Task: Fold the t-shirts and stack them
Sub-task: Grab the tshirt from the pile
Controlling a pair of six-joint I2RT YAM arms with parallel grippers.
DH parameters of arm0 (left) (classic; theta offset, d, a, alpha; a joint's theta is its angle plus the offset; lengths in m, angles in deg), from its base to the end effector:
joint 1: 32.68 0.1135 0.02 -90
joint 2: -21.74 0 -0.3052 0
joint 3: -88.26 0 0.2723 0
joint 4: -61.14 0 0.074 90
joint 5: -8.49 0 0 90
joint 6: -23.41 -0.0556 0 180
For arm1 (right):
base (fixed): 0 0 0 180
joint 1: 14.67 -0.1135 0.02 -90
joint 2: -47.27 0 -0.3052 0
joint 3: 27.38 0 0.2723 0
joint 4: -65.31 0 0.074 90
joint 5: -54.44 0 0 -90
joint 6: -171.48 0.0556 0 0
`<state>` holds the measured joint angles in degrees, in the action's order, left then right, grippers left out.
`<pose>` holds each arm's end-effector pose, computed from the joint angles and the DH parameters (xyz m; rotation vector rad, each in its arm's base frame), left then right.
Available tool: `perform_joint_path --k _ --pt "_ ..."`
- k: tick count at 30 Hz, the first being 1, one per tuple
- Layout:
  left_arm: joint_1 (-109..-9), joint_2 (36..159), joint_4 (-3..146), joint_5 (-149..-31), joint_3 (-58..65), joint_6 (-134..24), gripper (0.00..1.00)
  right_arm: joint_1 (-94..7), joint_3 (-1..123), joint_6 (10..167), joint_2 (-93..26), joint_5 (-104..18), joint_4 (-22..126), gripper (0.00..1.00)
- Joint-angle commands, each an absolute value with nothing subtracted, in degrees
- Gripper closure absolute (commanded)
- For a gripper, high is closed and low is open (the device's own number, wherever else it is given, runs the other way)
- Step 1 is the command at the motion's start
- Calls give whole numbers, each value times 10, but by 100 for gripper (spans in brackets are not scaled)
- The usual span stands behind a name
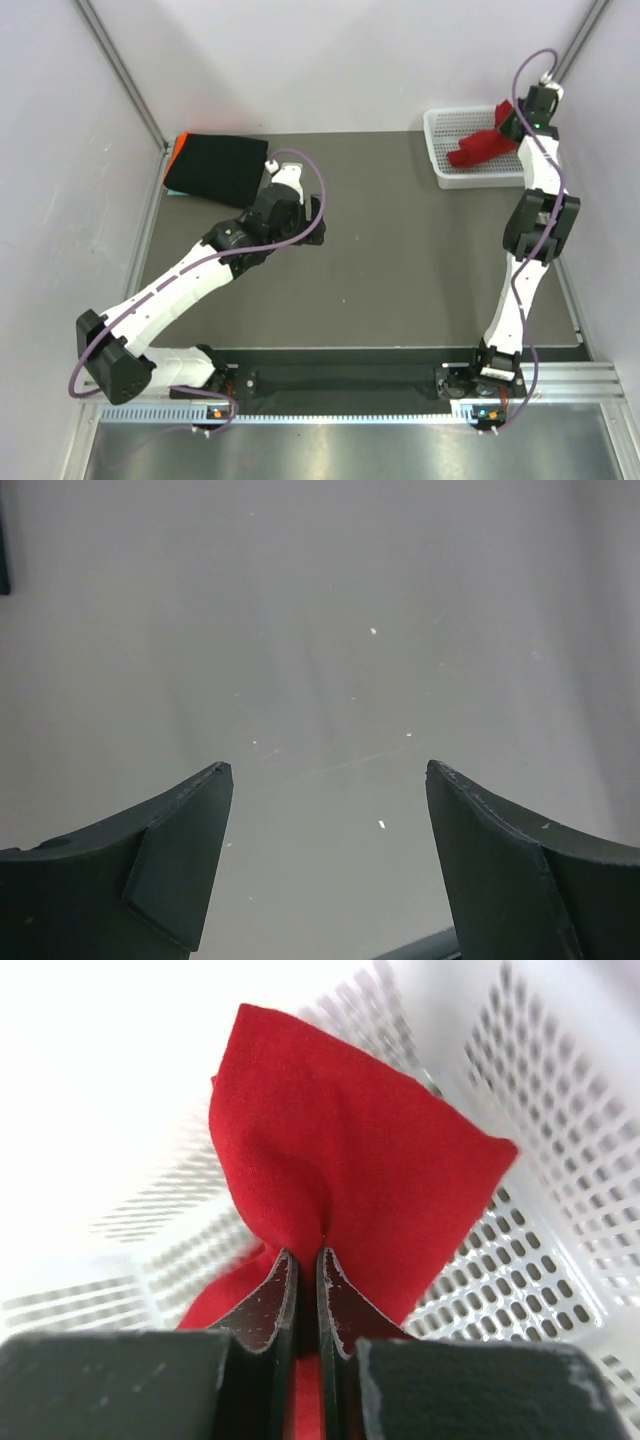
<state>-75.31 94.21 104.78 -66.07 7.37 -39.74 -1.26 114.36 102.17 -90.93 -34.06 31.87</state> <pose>0.2320 -0.1934 0.3708 0.1478 2.1831 -0.4013 0.6141 -0.1479 0.2691 0.6288 1.9961 0.0495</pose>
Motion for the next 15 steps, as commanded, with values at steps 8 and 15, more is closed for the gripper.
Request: perform_joint_path --k 8,15 --pt "-745 872 1034 -706 39 -369 17 -17 1119 1059 -529 -514 361 100" --pt "-712 830 1052 -785 45 -328 15 -46 910 1067 -301 -582 267 100"
